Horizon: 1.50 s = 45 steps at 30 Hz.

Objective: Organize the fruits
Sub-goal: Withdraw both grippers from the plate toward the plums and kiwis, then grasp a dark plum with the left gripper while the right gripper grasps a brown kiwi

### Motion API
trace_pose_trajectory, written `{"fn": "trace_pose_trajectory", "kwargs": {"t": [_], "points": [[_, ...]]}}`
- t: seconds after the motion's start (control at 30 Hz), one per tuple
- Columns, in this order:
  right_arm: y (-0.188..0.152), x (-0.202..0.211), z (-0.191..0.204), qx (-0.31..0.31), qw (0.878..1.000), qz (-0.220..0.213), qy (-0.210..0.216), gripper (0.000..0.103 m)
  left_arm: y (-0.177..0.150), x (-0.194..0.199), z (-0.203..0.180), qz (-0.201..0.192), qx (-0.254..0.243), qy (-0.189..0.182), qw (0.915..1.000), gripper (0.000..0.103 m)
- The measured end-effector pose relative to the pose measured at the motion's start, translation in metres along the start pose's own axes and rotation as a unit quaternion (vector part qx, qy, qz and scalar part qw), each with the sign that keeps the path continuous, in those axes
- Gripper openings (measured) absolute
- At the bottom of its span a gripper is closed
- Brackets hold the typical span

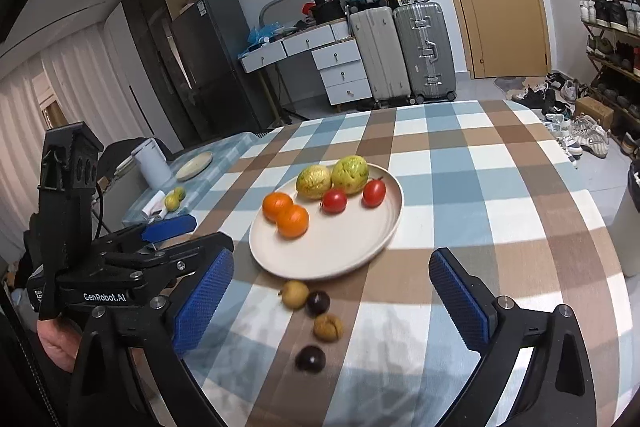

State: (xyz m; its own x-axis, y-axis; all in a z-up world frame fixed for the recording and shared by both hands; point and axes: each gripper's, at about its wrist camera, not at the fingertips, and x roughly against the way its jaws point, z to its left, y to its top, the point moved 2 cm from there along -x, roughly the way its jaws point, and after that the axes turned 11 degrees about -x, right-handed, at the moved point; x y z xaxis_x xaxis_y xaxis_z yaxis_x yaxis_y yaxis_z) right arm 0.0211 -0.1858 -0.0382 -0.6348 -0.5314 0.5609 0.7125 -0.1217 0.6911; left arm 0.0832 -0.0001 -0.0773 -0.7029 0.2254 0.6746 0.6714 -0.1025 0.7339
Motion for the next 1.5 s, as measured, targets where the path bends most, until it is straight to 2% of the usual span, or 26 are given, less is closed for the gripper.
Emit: {"fn": "trace_pose_trajectory", "kwargs": {"t": [0.33,0.83,1.03,1.1,1.23,1.5], "points": [[-0.029,0.011,-0.019,-0.027,0.999,-0.004,-0.023,0.102,-0.045,-0.024,-0.031,0.052,-0.005,-0.044,0.9976,0.102],[-0.053,0.021,-0.05,-0.054,0.998,0.005,-0.044,0.103,-0.049,-0.049,-0.068,0.073,-0.04,-0.069,0.9942,0.1],[-0.055,0.023,-0.057,-0.062,0.997,0.006,-0.043,0.103,-0.048,-0.059,-0.073,0.085,-0.037,-0.087,0.9919,0.085],[-0.056,0.023,-0.059,-0.063,0.997,0.006,-0.043,0.103,-0.048,-0.062,-0.075,0.089,-0.043,-0.088,0.9912,0.072],[-0.056,0.022,-0.061,-0.065,0.997,0.007,-0.041,0.103,-0.05,-0.066,-0.077,0.097,-0.046,-0.096,0.9895,0.06],[-0.054,0.022,-0.059,-0.062,0.997,0.006,-0.037,0.103,-0.049,-0.071,-0.077,0.104,-0.045,-0.109,0.9876,0.025]]}}
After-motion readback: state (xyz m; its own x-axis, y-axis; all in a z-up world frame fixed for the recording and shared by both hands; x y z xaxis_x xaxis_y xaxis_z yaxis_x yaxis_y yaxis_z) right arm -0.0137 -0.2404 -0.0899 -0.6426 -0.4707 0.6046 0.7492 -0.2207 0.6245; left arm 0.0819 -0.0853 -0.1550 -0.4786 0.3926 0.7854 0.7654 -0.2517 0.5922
